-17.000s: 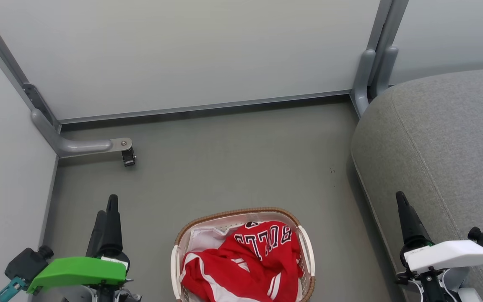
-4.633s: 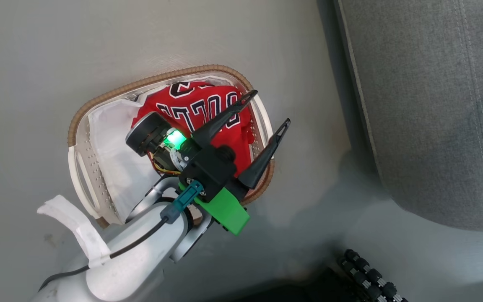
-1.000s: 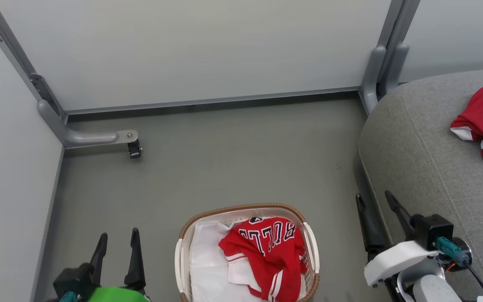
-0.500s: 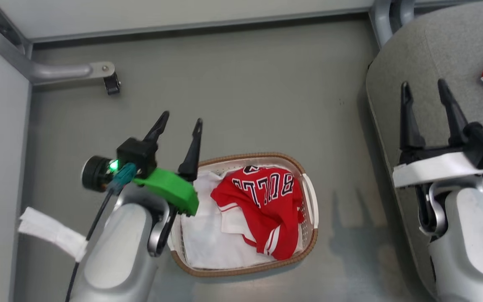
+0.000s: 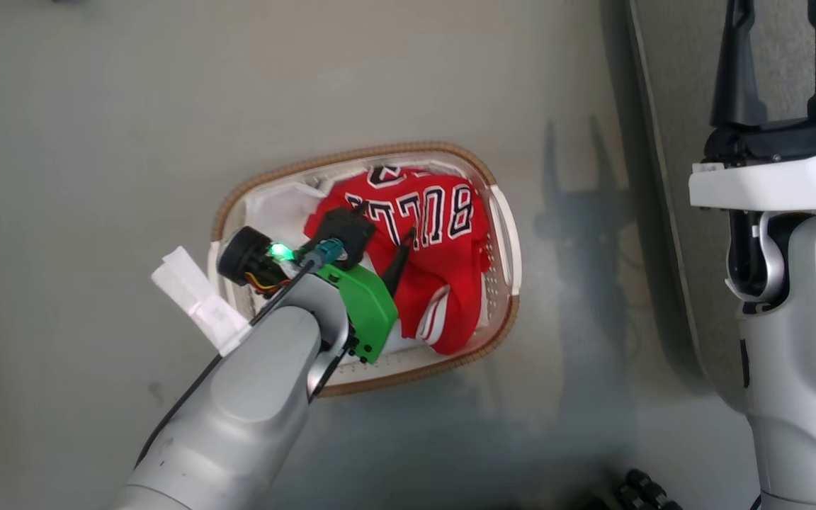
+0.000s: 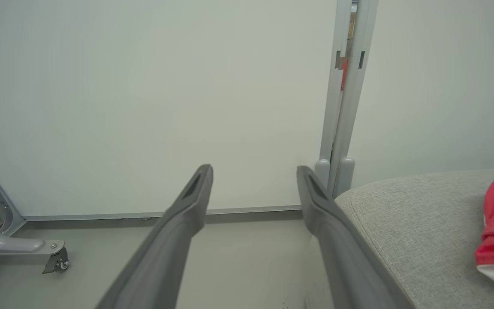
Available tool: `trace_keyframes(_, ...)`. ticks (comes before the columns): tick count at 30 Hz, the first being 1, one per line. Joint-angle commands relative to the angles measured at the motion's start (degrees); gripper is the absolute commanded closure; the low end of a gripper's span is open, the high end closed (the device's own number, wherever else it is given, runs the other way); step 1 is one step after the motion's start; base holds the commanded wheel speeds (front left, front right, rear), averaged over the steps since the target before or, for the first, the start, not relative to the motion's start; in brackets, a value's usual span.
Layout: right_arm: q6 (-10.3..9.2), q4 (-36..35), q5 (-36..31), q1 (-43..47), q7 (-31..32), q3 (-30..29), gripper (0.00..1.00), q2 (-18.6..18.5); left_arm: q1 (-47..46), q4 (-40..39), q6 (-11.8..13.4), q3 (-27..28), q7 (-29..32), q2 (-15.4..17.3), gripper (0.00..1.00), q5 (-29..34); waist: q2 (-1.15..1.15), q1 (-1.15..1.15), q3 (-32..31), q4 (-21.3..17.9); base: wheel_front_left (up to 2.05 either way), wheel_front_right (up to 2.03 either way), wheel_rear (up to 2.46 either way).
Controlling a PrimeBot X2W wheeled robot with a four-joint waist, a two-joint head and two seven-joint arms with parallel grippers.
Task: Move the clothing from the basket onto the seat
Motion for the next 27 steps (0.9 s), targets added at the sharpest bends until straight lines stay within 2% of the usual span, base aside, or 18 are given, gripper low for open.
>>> trace_keyframes(1,-0.08,-1.0,0.5,-0.8,-0.3,0.0,0.00,-0.1,-1.9,0.1,-0.1,-1.8,-0.4,0.2,0.00,-1.4,0.00,-0.01,8.6,-5.5,0.00,0.00,0.00)
trace_keyframes(9,-0.08,-3.8,2.1,-1.9,-0.3,1.6,0.00,-0.1,-5.7,3.3,-0.1,-8.9,-0.7,0.3,0.00,-5.4,0.00,-0.01,12.3,-8.0,0.00,0.00,0.00)
trace_keyframes(14,-0.08,-4.8,2.8,-2.5,-0.3,2.2,0.00,-0.1,-7.0,3.1,1.7,-11.6,-0.5,0.3,0.00,-9.2,0.00,-0.01,13.5,-8.8,0.00,0.00,0.00)
trace_keyframes(19,-0.08,-5.0,3.5,-2.8,-0.3,2.5,0.00,-0.1,-8.1,4.5,5.5,-14.3,1.3,0.2,0.00,-10.7,0.00,-0.01,14.2,-9.3,0.00,0.00,0.00)
trace_keyframes(24,-0.08,-5.3,4.0,-2.7,-0.3,2.8,0.00,-0.1,-9.5,7.6,10.9,-16.3,2.9,0.2,0.00,-10.8,0.00,-0.01,14.8,-9.7,0.00,0.00,0.00)
trace_keyframes(27,-0.08,-5.2,4.2,-2.7,-0.3,2.7,0.00,-0.1,-9.9,8.5,11.4,-17.0,3.2,0.2,0.00,-11.8,0.00,-0.01,15.0,-9.9,0.00,0.00,0.00)
